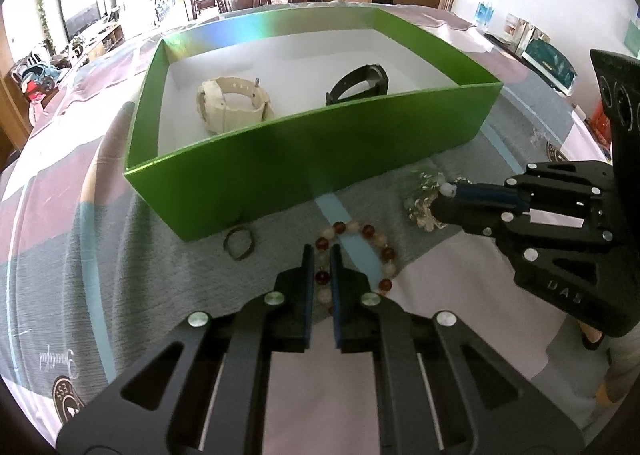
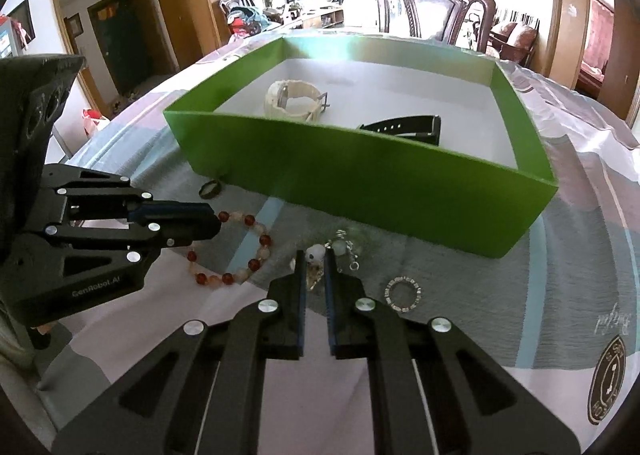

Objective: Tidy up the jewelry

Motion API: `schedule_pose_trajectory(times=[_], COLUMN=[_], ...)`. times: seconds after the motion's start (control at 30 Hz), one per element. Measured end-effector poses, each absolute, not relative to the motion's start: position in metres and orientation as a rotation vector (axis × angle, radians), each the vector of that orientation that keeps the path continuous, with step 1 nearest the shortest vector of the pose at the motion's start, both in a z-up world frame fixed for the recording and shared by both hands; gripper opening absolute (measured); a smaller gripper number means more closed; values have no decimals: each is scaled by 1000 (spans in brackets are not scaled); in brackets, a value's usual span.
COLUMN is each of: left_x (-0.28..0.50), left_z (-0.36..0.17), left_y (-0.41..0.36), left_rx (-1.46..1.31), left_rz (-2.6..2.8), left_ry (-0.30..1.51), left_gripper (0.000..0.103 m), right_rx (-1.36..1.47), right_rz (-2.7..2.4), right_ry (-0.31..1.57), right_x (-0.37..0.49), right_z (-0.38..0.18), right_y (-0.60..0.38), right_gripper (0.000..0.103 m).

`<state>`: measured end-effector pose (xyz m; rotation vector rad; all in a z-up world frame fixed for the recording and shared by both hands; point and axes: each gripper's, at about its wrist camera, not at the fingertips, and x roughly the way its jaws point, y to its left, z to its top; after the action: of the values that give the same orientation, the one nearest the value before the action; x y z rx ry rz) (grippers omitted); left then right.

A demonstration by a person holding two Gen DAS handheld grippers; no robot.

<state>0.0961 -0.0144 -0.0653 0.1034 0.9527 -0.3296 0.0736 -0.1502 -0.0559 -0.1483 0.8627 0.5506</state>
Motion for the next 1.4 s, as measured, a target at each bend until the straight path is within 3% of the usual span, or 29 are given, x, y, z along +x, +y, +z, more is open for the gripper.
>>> schedule_pose_trajectory(times=[0.03, 0.3, 0.37, 0.4, 0.43, 0.6, 0.77, 0.8, 0.9, 1.07, 1.17, 1.23, 1.4], left_x=[96, 96, 97, 97, 97, 99, 99, 99, 99, 99, 97, 96, 97], left_z=[-65, -65, -66, -67, -67, -71, -72, -72, -72, -71, -70, -69, -70], left_y=[-14, -13, -13, -13, -13, -15, -15, -15, -16, -17, -18, -19, -18], left_rx=[103, 101, 102, 102, 103, 110, 110, 111, 112, 113, 116, 118, 114], left_rz=[-331, -327, -325, -325, -326, -325, -326, -326, -328, -328, -335, -341, -334], left_ry=[951, 952, 959, 960, 962, 973, 978, 978, 977, 975, 971, 965, 967], left_gripper=[8, 8, 8, 8, 8, 8, 8, 8, 8, 8, 3, 1, 1], right_rx=[-143, -124, -144, -151, -154, -175, -150, -140, -147, -156, -169, -155, -153], right_rz=[552, 545, 529, 524, 515, 473, 521, 530, 499, 507, 513, 532, 479], right_ry=[859, 852, 883, 892, 892, 804, 892, 903, 896, 908, 878, 844, 925], right_x=[74, 75, 77, 78, 79, 80, 92, 94, 93, 88, 82, 80, 90], right_z=[-55, -49, -55, -57, -59, -58, -70, -72, -71, -70, -65, -56, -68], right_y=[-151, -157, -155, -154, -153, -148, -144, -144, -146, -145, -144, -146, -153], right_gripper=[0, 1, 17, 46, 64, 64, 66, 66, 44, 43, 38, 8, 4])
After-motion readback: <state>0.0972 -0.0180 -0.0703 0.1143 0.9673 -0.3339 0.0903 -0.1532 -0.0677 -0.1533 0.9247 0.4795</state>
